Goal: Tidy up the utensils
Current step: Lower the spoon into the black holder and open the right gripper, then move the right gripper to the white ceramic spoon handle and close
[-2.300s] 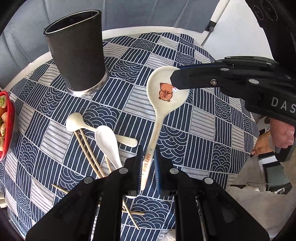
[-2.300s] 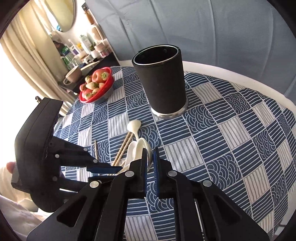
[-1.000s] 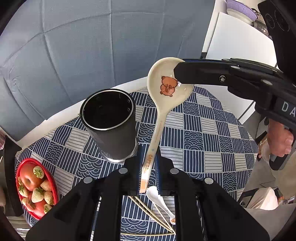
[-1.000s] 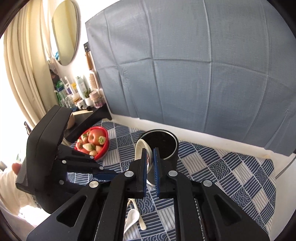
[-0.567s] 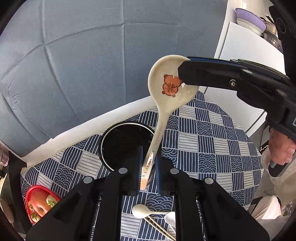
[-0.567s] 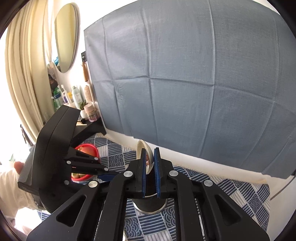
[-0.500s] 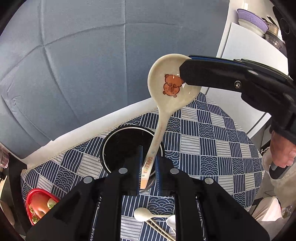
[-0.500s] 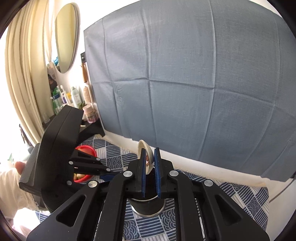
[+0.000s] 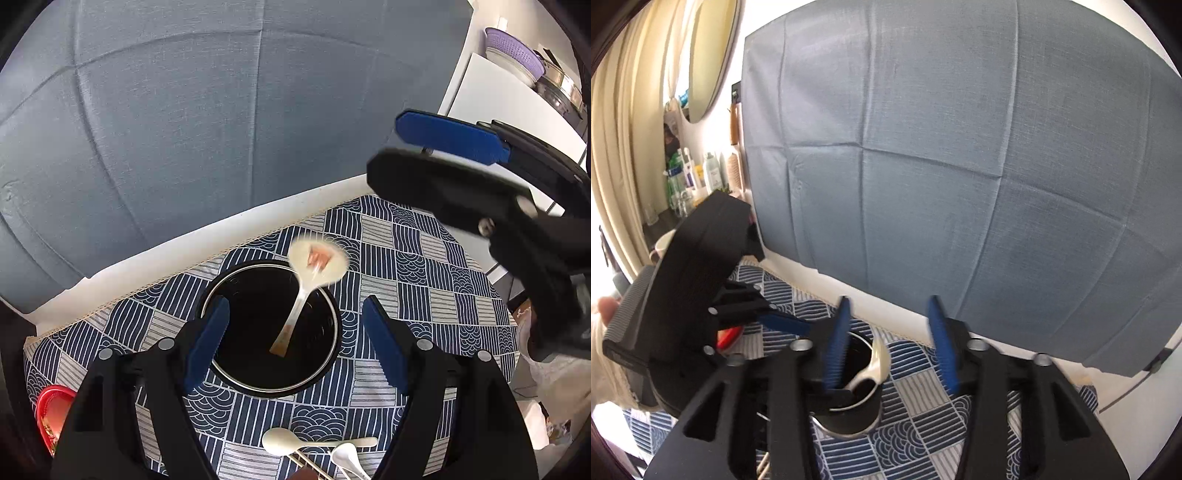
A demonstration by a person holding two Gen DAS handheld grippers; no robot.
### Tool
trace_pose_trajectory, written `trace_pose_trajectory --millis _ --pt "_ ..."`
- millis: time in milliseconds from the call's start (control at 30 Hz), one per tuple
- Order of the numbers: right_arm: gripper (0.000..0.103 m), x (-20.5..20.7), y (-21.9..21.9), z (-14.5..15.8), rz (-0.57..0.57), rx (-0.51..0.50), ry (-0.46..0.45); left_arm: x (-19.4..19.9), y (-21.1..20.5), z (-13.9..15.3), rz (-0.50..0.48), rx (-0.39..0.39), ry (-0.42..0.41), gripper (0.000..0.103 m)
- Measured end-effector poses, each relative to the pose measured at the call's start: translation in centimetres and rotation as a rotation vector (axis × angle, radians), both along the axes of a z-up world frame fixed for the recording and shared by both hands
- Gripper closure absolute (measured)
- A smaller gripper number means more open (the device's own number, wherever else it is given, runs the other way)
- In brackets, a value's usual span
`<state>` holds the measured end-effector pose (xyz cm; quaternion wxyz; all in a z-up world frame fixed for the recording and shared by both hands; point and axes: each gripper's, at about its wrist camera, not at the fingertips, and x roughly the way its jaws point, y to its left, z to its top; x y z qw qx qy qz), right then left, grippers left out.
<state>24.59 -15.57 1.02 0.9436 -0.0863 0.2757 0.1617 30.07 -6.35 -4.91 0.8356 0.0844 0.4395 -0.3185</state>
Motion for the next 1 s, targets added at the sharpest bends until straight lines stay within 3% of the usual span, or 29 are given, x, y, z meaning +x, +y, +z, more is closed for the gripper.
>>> trace_pose_trajectory --millis 67,100,133,400,1000 --pt "0.038 -0.2 -0.6 -0.2 -0.020 -0.003 0.000 -0.2 0.5 -0.5 0.024 0.007 0.016 0.022" --pt "0.025 -0.2 -0.9 -0.4 -0.043 -0.007 0.002 -0.3 0.9 -0.8 0.041 0.011 0.016 0.019" --pt "0.019 -0.3 -1.2 -0.6 -0.066 -0.008 -0.004 -0.5 1.3 -1.1 0.054 0.019 0.020 0.018" --pt "0.017 -1.0 -2.4 -2.6 -0.102 0.000 0.071 -1.9 3.8 -3.0 0.134 0.063 0.051 0.015" --pt "0.017 -4.3 0.0 -7.9 0.041 -0.062 0.247 -7.4 7.6 -7.4 0.188 0.181 0.102 0.012"
